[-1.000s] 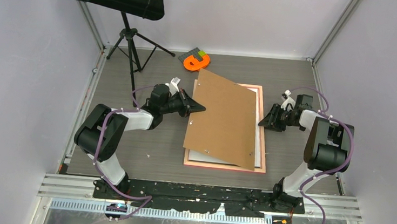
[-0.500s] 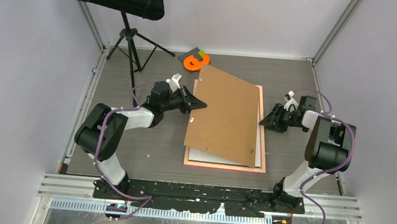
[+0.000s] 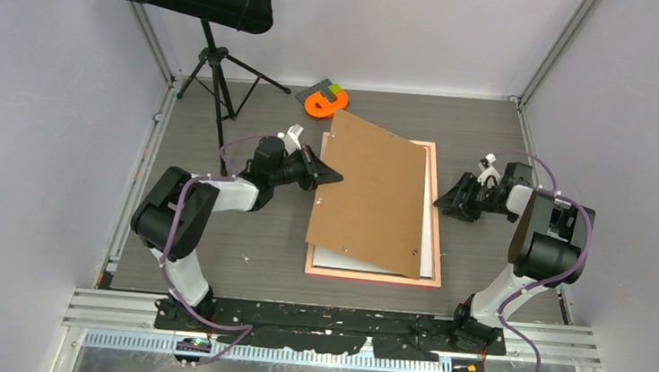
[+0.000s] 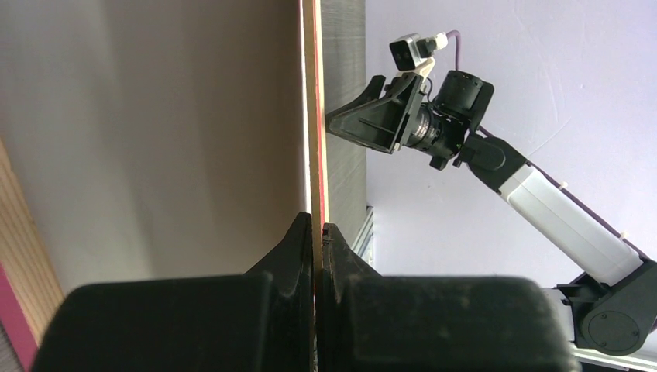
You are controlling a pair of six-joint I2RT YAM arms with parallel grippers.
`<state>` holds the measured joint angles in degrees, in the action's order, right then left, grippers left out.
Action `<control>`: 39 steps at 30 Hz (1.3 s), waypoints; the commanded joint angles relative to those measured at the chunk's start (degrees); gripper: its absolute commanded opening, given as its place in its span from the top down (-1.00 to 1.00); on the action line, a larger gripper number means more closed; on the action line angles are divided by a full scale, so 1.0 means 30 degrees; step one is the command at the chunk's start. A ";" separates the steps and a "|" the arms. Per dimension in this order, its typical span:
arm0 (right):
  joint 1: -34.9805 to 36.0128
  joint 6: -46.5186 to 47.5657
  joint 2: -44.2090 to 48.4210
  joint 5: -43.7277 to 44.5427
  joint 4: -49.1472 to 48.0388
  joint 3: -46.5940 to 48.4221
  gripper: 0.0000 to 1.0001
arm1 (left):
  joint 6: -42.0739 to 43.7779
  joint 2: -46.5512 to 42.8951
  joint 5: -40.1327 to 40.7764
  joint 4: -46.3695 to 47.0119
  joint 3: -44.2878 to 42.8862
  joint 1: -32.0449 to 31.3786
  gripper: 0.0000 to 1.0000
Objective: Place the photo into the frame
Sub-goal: Move the photo frame to the center of the board.
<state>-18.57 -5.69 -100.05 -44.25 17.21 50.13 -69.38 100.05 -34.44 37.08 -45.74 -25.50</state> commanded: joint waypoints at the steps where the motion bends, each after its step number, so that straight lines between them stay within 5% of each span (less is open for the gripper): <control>1: -0.0100 0.0249 -0.0409 0.0759 -0.0290 -0.0058 -0.06 | -0.0246 0.0042 -0.0008 0.2333 -0.0738 -0.0016 1.00; 21: -0.0039 0.0232 -0.0500 0.0665 -0.0463 -0.0177 -0.05 | -0.2689 0.0774 0.0411 0.1930 0.0011 -0.0056 1.00; 39: 0.0365 0.0100 -0.0110 0.0728 -0.0955 -0.0746 -0.02 | -0.1137 0.1344 0.2176 0.0636 0.0509 -0.0525 1.00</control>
<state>-18.37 -6.26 -100.51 -45.52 15.44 49.56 -73.54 102.94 -30.13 38.44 -44.42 -26.81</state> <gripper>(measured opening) 0.514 0.003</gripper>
